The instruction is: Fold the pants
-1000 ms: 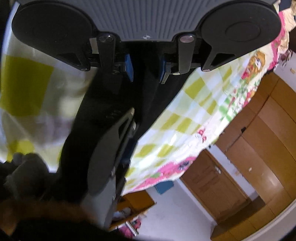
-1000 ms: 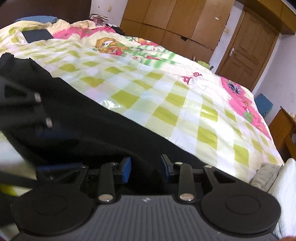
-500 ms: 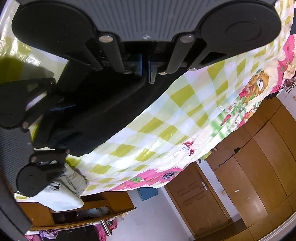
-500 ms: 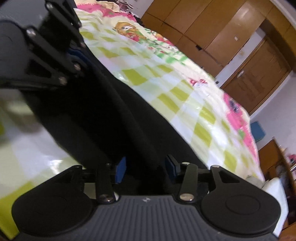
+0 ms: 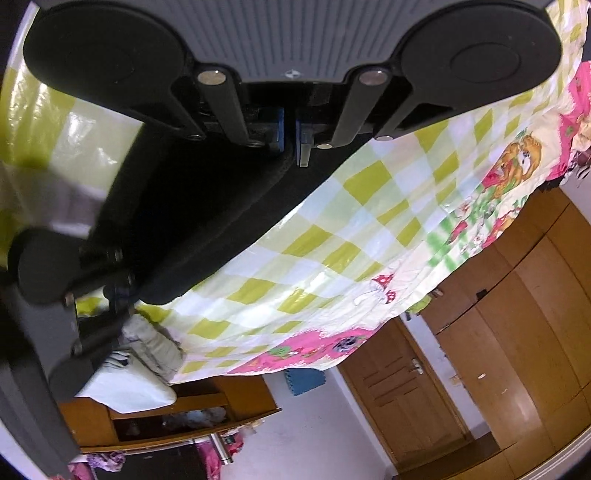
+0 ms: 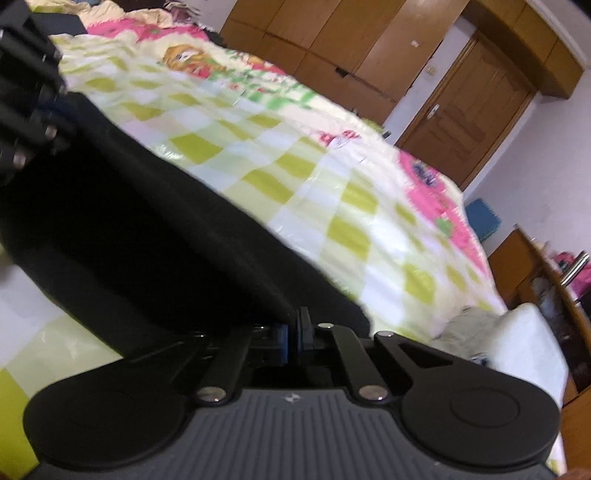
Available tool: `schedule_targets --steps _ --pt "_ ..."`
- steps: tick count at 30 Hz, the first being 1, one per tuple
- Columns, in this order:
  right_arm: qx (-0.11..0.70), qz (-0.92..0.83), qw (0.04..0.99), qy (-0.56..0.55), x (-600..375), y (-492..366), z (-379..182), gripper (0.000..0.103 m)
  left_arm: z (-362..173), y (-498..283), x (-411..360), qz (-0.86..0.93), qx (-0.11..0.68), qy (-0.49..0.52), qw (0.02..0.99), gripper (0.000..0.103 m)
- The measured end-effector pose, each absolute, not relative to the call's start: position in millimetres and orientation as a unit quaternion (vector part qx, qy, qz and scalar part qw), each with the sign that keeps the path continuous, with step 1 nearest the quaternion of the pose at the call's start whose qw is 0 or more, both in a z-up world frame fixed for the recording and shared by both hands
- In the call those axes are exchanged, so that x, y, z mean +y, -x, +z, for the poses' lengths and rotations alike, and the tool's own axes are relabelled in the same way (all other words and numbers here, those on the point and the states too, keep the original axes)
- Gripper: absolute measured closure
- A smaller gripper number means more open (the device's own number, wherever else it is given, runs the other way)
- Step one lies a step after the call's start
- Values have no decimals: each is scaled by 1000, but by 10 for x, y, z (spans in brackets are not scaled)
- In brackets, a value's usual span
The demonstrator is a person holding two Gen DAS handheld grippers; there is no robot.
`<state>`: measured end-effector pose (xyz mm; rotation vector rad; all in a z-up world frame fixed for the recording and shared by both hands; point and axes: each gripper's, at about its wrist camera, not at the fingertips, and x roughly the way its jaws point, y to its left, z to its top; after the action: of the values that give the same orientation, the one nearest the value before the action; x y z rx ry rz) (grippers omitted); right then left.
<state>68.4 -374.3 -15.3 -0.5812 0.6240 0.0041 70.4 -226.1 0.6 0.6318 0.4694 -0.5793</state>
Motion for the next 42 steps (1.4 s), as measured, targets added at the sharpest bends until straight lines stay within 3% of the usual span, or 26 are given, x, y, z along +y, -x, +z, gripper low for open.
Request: schedule_targets --steps 6,11,17,20,25,30,36,42 --pt "262 -30 911 317 -3748 -455 41 100 85 -523 -2308 -300 204 -302 882 81" --pt "324 -12 880 346 -3725 -411 -450 100 -225 -456 -2349 -321 244 -327 854 81" --pt "328 -15 879 346 -3761 -405 -455 99 -347 -378 -2367 -330 254 -349 839 81" --pt "338 -24 871 354 -3794 -331 -477 81 -372 -358 -2375 -333 254 -363 832 81" --pt "366 -43 905 212 -4065 -168 -165 76 -337 -282 -2308 -338 253 -353 835 81" --pt "381 -50 923 -13 -4347 -61 0 66 -261 -218 -2215 -338 253 -336 842 80" --pt "359 -70 890 -274 -4705 -112 -135 62 -221 -179 -2126 -332 250 -323 850 80" --pt "319 -90 846 -416 -4763 -178 -321 54 -147 -150 -1983 -323 238 -301 865 80"
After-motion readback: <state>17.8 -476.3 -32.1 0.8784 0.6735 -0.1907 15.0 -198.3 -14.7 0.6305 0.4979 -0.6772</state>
